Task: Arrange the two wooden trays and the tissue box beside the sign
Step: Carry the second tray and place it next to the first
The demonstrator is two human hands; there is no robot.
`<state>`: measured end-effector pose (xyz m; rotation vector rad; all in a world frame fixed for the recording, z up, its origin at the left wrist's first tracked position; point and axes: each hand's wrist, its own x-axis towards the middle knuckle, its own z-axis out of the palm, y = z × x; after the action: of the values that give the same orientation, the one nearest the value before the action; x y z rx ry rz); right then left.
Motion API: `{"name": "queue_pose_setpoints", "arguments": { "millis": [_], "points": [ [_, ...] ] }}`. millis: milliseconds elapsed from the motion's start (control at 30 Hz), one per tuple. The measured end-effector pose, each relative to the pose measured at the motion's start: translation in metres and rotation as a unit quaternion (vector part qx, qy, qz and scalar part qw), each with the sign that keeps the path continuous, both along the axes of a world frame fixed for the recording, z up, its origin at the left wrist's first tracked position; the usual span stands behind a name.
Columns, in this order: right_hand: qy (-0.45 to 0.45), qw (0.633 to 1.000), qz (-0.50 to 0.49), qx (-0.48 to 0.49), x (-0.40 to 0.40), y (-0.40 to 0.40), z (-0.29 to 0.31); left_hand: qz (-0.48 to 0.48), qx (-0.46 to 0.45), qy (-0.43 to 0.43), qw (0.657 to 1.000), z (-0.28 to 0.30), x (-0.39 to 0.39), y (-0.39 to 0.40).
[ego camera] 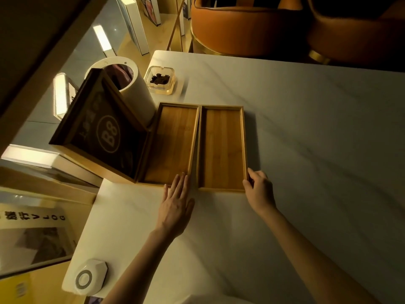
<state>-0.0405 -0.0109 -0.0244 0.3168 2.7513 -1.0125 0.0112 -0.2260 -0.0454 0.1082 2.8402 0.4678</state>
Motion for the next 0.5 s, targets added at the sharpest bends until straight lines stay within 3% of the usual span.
{"name": "queue_pose_setpoints", "arguments": {
  "millis": [500],
  "points": [
    [0.007, 1.0, -0.006, -0.012, 0.0077, -0.0111, -0.0004, 0.009, 0.01, 0.02, 1.0, -0.0005, 0.0001, 0.0018]
  ]
}}
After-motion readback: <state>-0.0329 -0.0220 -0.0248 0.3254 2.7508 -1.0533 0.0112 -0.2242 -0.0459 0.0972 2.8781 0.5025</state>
